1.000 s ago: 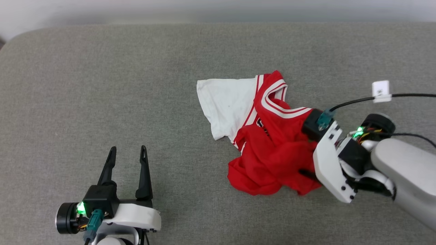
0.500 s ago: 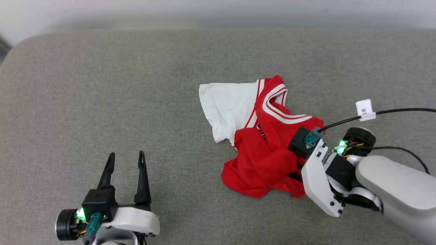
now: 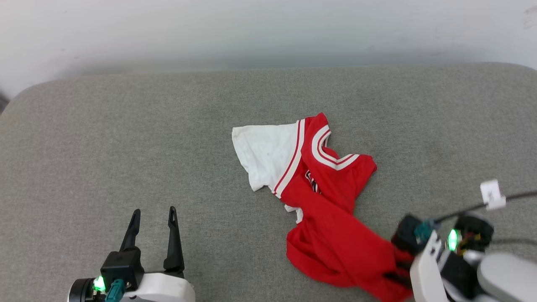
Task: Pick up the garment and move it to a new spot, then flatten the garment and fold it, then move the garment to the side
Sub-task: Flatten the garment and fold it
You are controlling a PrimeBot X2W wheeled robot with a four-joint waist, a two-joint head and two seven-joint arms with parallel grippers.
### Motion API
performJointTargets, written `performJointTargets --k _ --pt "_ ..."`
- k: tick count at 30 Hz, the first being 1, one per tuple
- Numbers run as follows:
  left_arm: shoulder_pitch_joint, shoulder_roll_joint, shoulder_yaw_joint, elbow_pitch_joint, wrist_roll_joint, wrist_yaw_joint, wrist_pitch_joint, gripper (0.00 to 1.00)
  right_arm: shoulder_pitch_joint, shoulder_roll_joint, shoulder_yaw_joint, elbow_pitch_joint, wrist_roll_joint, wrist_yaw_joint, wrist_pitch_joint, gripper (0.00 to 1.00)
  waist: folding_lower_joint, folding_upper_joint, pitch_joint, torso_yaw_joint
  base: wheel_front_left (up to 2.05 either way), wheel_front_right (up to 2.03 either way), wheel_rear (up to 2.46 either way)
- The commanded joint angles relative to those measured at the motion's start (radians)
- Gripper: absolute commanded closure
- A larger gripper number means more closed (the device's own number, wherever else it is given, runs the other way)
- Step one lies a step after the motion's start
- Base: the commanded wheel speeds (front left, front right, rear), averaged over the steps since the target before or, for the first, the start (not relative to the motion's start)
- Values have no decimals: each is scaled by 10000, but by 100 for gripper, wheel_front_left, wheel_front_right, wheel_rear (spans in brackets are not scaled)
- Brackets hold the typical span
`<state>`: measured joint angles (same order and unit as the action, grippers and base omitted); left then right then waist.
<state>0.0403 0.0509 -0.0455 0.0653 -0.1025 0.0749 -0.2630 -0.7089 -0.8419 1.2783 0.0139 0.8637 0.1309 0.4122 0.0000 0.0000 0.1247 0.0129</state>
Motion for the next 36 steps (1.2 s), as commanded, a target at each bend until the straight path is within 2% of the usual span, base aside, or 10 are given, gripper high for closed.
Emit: performJointTargets --k 1,11,12,13,14,19,20,25,29,36 --pt "116 -11 21 -37 -53 49 -26 0 525 -29 12 140 87 -3 -6 100 0 0 -25 -29 0 0 0" --pt "135 -11 39 42 24 -23 -26 0 2787 941 -636 2186 364 -9 -742 100 0 0 -51 -61 0 0 0" --pt "160 -10 73 52 48 -19 -26 0 2792 1035 -871 2235 315 -11 -977 82 0 0 -76 -79 0 0 0" --pt "175 -11 98 62 81 -43 -26 0 2755 1081 -1137 2264 153 -14 -1244 4 0 0 -110 -98 0 0 0" --pt "178 -11 116 76 120 -53 -26 0 2760 1117 -1423 2256 51 -17 -1509 0 0 0 -151 -124 0 0 0" --pt "88 -11 218 85 262 -197 -26 0 3029 1109 -2742 2014 -532 -8 -2688 0 0 0 -296 -243 0 0 0" --pt "-23 -11 293 62 357 -287 -26 0 3254 1225 -3481 1857 -916 -3 -3183 0 0 0 -352 -305 0 0 0" --pt "-285 74 443 52 518 -472 -26 0 3760 1689 -5474 1524 -1755 -5 -4263 0 0 0 -394 -412 0 0 0" --pt "-813 231 561 95 663 -643 -26 0 4565 2662 -7734 1278 -3117 -5 -5319 0 0 0 -356 -468 0 0 0" --pt "-2228 677 401 564 920 -1028 -26 0 6001 5141 -10905 389 -5553 -3 -6494 0 0 0 -69 -556 0 0 0"
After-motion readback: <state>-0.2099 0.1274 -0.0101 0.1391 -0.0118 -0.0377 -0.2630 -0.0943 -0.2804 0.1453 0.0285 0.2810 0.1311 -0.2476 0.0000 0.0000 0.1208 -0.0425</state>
